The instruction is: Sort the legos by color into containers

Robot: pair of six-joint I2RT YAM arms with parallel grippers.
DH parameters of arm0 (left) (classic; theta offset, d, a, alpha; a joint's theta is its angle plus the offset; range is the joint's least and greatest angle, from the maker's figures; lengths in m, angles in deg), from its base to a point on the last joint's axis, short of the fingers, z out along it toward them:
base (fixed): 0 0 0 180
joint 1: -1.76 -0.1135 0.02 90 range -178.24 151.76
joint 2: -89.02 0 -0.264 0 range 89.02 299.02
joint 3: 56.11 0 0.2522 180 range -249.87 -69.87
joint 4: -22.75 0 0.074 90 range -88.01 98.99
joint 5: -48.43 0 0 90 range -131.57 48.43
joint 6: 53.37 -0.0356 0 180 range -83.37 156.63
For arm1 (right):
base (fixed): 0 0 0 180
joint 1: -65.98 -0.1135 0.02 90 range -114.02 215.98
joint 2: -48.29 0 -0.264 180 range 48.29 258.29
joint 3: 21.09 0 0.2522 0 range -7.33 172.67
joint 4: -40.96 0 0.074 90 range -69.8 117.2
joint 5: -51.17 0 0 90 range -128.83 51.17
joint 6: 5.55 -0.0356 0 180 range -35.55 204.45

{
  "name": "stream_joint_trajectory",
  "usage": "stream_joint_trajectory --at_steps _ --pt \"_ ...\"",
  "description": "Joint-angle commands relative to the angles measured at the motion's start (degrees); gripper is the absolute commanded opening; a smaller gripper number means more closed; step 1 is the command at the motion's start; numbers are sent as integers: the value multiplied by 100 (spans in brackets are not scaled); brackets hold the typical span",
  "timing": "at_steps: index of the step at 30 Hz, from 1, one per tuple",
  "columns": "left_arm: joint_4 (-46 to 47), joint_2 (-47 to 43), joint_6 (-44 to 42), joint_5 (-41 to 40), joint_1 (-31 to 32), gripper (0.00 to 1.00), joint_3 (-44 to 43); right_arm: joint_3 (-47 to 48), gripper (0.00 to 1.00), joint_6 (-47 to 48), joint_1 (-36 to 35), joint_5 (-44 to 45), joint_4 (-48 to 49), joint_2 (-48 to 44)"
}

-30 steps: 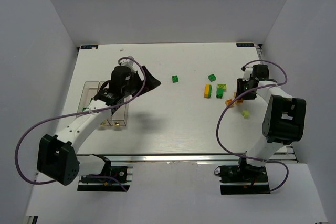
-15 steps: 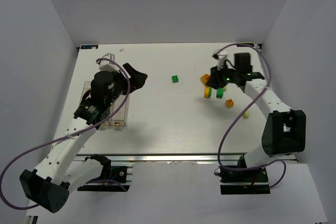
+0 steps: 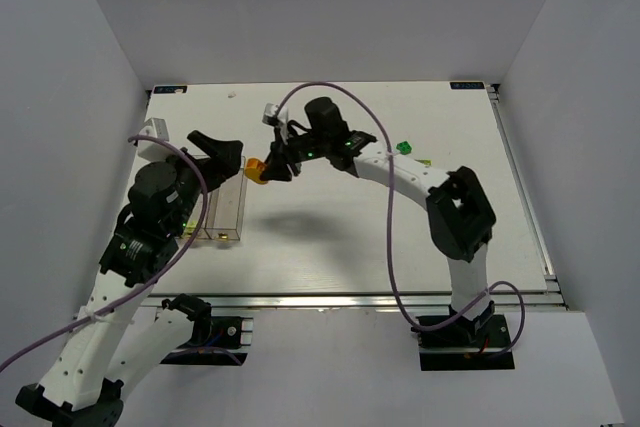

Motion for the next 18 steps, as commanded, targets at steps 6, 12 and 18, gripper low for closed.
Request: stream_joint_trajectory --at_steps 6,12,18 --pt "-571 -499 287 -403 -12 98 78 1437 0 -641 -727 532 689 1338" --pt "-729 -517 295 -412 -12 98 43 1930 16 -589 -956 1042 812 1901" --pt "-887 -499 278 -403 -12 98 8 1965 54 -387 -1044 1271 838 2191"
